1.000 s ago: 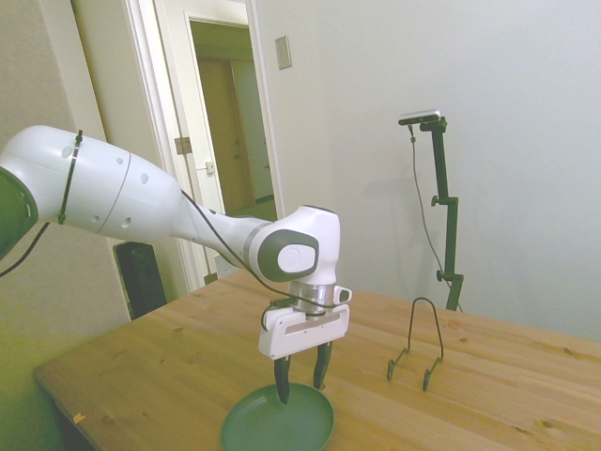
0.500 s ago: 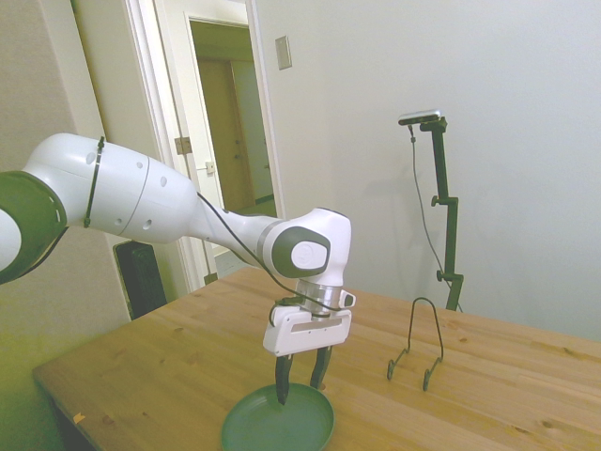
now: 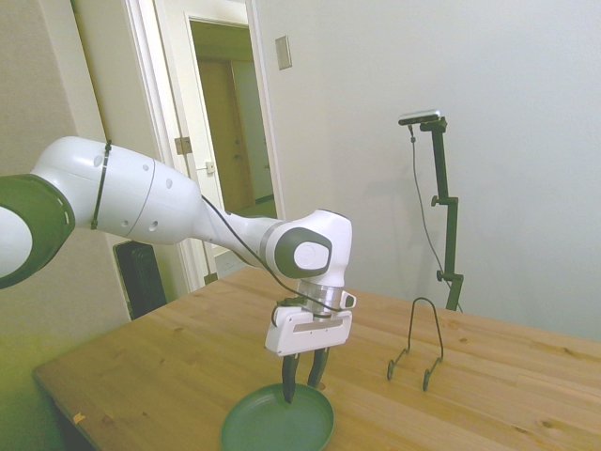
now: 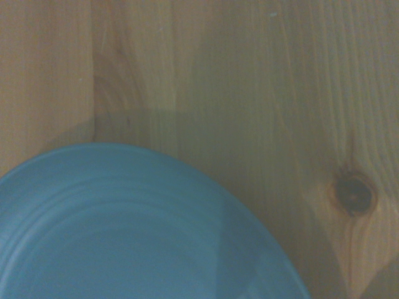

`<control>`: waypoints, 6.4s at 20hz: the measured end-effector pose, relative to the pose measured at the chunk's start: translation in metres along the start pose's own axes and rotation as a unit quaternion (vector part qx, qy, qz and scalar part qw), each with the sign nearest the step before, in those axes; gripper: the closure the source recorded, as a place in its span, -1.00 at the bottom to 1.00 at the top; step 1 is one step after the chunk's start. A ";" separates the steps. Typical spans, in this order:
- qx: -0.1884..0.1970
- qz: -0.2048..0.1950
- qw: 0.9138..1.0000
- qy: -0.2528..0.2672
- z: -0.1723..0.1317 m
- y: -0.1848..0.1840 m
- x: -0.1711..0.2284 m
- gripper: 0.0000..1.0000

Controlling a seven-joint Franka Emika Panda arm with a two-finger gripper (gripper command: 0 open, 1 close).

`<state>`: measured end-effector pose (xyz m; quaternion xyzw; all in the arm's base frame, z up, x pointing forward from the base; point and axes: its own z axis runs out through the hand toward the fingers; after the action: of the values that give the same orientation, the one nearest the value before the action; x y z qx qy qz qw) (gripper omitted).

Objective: Load the plate

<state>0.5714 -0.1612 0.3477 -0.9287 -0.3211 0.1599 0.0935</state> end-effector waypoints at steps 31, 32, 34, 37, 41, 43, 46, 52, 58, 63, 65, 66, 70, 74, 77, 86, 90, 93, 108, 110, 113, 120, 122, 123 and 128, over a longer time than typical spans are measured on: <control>-0.180 0.019 0.981 0.074 -0.091 -0.038 -0.048 1.00; -0.195 0.022 0.977 0.081 -0.098 -0.044 -0.054 1.00; -0.223 0.025 0.969 0.100 -0.115 -0.053 -0.064 1.00; -0.278 0.035 0.951 0.134 -0.147 -0.063 -0.075 1.00; -0.340 0.049 0.923 0.174 -0.175 -0.067 -0.081 1.00; -0.372 0.053 0.907 0.189 -0.186 -0.067 -0.082 1.00; -0.406 0.055 0.891 0.197 -0.203 -0.064 -0.086 1.00; -0.446 0.077 0.868 0.205 -0.247 -0.029 -0.096 1.00; -0.479 0.087 0.849 0.203 -0.269 0.020 -0.088 1.00; -0.496 0.068 0.842 0.200 -0.251 0.046 -0.073 1.00; -0.500 0.053 0.842 0.194 -0.242 0.050 -0.066 1.00; -0.500 0.048 0.843 0.191 -0.238 0.050 -0.064 1.00; -0.503 0.022 0.846 0.176 -0.233 0.045 -0.055 1.00; -0.509 0.019 0.841 0.180 -0.237 0.042 -0.053 1.00; -0.525 0.009 0.829 0.194 -0.235 0.044 -0.050 1.00; -0.541 -0.064 0.814 0.203 -0.199 0.050 -0.042 1.00; -0.554 -0.083 0.801 0.211 -0.193 0.045 -0.036 1.00; -0.561 -0.094 0.794 0.212 -0.186 0.043 -0.034 1.00; -0.554 -0.135 0.793 0.217 -0.167 0.042 -0.028 1.00; -0.551 -0.141 0.793 0.218 -0.164 0.044 -0.030 1.00; -0.552 -0.147 0.791 0.219 -0.159 0.045 -0.032 1.00; -0.556 -0.152 0.787 0.220 -0.149 0.048 -0.038 -1.00; -0.558 -0.152 0.785 0.221 -0.148 0.048 -0.039 -1.00; -0.559 -0.152 0.784 0.221 -0.147 0.047 -0.039 -1.00; -0.565 -0.156 0.778 0.227 -0.146 0.044 -0.037 -1.00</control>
<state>0.6205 -0.2288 0.4802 -0.7612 -0.4642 -0.2821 -0.3543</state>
